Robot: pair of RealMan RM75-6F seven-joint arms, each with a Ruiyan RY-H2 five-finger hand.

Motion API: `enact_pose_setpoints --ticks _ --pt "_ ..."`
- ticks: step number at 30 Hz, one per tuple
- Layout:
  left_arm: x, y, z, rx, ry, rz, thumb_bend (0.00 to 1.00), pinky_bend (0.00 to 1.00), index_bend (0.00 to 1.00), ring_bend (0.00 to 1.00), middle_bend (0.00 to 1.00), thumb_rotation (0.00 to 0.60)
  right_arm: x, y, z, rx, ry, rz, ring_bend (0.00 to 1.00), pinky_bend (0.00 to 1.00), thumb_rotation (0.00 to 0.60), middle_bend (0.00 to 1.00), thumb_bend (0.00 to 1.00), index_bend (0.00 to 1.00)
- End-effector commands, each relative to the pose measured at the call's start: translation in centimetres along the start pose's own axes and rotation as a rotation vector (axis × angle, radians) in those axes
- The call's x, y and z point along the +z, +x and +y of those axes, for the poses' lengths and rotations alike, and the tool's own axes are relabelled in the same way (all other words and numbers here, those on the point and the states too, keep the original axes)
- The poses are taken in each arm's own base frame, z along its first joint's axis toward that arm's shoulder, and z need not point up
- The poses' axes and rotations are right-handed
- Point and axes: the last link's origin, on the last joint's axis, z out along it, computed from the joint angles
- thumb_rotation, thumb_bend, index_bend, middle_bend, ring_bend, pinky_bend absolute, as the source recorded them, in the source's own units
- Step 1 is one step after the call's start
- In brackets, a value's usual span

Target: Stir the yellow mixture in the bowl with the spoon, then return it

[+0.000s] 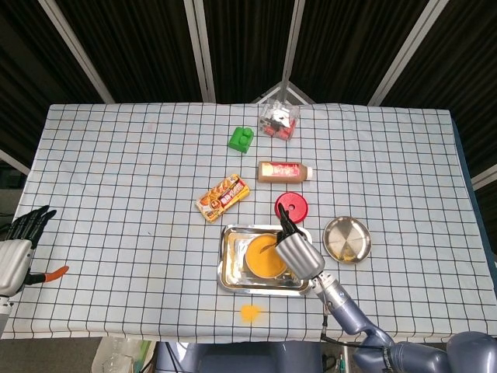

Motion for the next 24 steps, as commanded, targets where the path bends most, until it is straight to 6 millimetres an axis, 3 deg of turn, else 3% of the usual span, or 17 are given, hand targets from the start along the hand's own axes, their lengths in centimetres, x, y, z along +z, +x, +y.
enact_pose_setpoints --ticks 1,24 --pt "0.0 0.0 0.0 -0.001 0.001 0.000 0.00 0.00 0.00 0.00 0.00 0.600 0.4 -0.1 0.0 -0.004 -0.002 -0.008 0.28 0.00 0.600 0.66 0.81 0.85" --pt "0.1 0.0 0.0 -0.001 -0.001 -0.004 0.00 0.00 0.00 0.00 0.00 0.600 -0.4 -1.8 -1.0 -0.018 0.040 -0.036 0.28 0.00 0.600 0.66 0.81 0.85"
